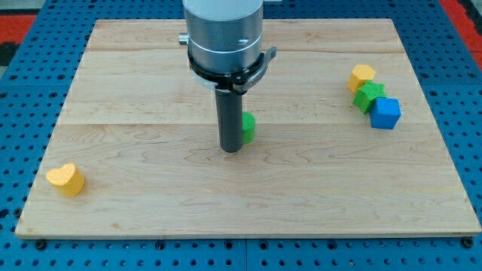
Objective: Slide the green circle to the center
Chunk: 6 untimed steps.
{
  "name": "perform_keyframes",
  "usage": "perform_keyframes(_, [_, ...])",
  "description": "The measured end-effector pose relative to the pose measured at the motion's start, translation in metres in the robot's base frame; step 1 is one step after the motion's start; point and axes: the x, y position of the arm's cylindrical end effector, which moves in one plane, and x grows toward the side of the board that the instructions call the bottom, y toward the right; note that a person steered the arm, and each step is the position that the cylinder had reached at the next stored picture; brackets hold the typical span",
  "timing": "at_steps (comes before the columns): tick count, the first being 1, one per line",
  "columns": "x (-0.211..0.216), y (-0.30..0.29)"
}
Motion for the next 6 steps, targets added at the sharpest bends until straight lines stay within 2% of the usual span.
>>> perform_keyframes(5, [-0.006,0.050])
perform_keyframes(6, [-0.018,0.048])
